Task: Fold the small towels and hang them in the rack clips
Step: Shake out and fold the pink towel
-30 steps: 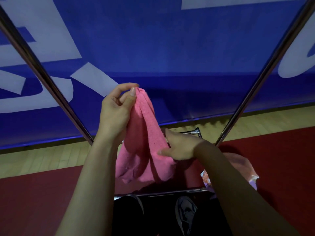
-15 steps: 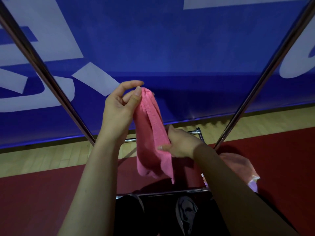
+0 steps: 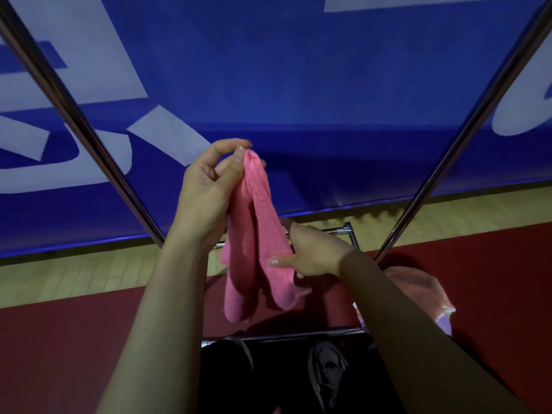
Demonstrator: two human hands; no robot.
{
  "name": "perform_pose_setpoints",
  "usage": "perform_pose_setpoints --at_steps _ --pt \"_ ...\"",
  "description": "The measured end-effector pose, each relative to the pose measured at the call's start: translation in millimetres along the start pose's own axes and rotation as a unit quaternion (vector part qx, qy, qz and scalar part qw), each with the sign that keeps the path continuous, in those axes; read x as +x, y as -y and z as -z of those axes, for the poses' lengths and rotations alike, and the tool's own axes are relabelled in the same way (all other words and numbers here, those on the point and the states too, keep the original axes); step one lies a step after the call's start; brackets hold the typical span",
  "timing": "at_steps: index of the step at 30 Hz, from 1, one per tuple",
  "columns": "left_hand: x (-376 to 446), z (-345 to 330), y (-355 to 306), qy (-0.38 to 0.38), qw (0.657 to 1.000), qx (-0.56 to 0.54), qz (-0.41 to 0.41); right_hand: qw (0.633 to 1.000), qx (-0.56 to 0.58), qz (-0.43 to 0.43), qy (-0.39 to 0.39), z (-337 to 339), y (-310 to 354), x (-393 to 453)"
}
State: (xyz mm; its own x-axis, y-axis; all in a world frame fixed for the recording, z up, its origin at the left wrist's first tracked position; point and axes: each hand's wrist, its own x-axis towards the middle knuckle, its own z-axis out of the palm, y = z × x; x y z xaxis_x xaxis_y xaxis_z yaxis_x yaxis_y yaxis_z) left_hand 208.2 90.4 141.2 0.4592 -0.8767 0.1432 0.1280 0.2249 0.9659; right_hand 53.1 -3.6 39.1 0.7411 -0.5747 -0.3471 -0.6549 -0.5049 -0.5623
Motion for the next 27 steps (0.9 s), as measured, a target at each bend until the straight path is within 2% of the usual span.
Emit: perform_pose_setpoints --at_steps 4,8,13,22,27 --pt "-3.4 -0.5 -2.4 0.039 0.999 0.006 0.016 0.999 -0.018 0.004 0.042 -0.9 3.9 -1.2" --pt "-4.4 -0.5 -3.3 0.043 0.999 0.010 0.015 0.998 -0.009 0.023 0.057 -0.4 9.9 -5.7" --pt "-4.6 -0.2 -3.7 0.038 0.999 0.013 0.020 0.999 -0.039 0.010 0.029 -2.2 7.7 -4.1" --pt "-3.4 -4.8 -2.4 0.012 1.000 0.017 -0.009 0.982 0.177 -0.036 0.054 -4.2 22.7 -8.7" --pt "-1.1 -5.9 -0.8 -0.037 0.999 0.023 -0.032 0.996 0.089 -0.024 0.007 -18.2 37.4 -13.6"
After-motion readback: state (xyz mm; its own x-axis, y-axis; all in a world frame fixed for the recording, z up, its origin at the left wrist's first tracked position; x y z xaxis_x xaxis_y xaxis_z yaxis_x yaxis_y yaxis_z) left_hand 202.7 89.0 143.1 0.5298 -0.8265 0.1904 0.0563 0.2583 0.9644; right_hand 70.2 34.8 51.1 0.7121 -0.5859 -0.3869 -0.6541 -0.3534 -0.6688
